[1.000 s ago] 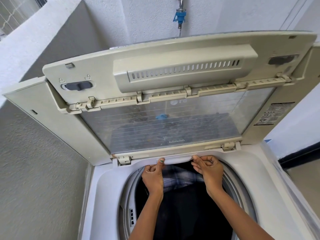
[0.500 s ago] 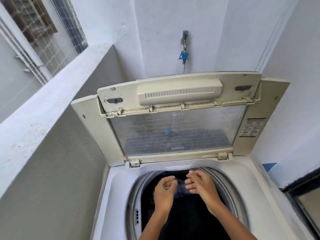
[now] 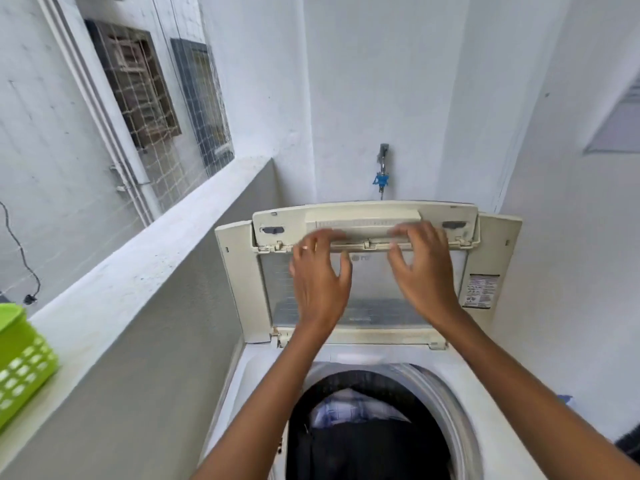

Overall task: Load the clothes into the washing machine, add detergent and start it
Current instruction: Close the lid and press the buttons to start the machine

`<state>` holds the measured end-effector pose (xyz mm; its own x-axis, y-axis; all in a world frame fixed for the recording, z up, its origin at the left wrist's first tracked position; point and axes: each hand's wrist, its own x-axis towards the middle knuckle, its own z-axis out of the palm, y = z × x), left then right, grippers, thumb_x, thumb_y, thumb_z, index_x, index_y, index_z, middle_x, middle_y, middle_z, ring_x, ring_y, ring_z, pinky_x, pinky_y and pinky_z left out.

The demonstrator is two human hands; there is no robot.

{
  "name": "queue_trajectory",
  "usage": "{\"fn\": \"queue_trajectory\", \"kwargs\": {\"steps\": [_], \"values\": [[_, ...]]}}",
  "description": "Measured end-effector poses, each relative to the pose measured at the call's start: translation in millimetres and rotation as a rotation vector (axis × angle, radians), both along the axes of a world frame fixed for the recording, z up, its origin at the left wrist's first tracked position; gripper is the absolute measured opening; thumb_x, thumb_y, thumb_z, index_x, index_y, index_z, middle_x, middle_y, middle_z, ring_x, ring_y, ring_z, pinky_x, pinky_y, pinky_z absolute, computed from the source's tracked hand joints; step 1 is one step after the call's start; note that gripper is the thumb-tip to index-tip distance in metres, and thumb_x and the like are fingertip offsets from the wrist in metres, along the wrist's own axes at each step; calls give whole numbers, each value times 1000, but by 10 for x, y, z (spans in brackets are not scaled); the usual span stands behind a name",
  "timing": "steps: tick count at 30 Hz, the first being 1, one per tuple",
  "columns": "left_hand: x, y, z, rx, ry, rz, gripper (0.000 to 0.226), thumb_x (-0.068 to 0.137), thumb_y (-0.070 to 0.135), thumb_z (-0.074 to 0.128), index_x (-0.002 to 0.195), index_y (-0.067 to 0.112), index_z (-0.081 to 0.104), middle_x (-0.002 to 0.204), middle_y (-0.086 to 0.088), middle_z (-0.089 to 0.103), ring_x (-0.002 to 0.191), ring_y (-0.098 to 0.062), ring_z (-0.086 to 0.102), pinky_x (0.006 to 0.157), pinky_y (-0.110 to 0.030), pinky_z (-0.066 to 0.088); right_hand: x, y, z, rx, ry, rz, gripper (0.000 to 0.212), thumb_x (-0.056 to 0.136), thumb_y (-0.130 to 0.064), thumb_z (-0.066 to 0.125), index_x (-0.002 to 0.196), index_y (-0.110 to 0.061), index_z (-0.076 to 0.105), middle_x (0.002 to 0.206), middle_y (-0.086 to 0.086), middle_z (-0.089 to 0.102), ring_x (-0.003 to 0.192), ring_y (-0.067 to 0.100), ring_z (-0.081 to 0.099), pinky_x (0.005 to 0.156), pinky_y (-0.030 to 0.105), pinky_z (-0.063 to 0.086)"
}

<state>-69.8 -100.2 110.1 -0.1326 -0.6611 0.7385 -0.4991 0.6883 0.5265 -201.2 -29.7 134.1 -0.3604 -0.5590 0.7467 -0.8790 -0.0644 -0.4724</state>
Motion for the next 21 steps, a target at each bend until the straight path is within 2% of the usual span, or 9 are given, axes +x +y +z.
{"fn": "queue_trajectory", "kwargs": {"steps": [2,4,6,8,10,12,17,21], "values": [[-80,-124,228,-61,-30,46,32,84,19,57,116,22,57,126,2,56,116,-19,43,94,-31,32,-71,-126,207,19,103,-40,27,81,-18,52,106,-13,61,111,6,60,106,28,48,86,37,37],[-172,-254,378,-74,-136,67,38,87,20,53,124,21,54,136,1,52,125,-21,40,101,-34,29,-124,-273,326,128,173,-60,35,86,-18,53,122,-14,56,132,8,51,122,31,41,96,42,34],[-248,-386,427,-15,-298,62,41,94,24,47,135,20,47,145,1,45,137,-24,33,110,-39,23,-170,-406,356,294,216,-51,44,93,-22,48,137,-17,43,150,7,33,138,30,25,109,44,23],[-276,-491,389,83,-408,51,43,99,31,40,140,22,40,149,3,40,143,-22,24,115,-41,14,-232,-474,288,454,231,-32,49,98,-29,39,145,-19,30,157,4,19,145,27,12,115,43,12],[-252,-527,342,89,-458,63,43,99,34,39,140,23,39,148,4,41,142,-21,26,116,-39,13,-305,-459,158,528,292,-30,52,100,-31,35,149,-20,21,159,2,15,146,24,7,116,44,7],[-211,-499,340,17,-481,93,43,97,34,42,139,23,41,144,3,44,136,-20,33,115,-37,16,-329,-409,57,495,367,-59,53,99,-31,37,149,-20,22,158,2,19,146,24,10,116,44,9],[-66,-353,373,-49,-531,91,48,96,37,42,142,22,38,143,0,43,133,-23,34,111,-36,19,-194,-291,94,342,394,-123,45,97,-31,42,139,-15,41,142,6,44,132,28,36,104,43,24],[63,-186,380,-77,-558,87,51,96,39,45,143,21,37,142,-2,43,131,-24,34,108,-36,22,-136,-149,145,245,396,-148,35,97,-31,44,127,-17,55,122,4,55,113,28,47,89,41,31]]}}
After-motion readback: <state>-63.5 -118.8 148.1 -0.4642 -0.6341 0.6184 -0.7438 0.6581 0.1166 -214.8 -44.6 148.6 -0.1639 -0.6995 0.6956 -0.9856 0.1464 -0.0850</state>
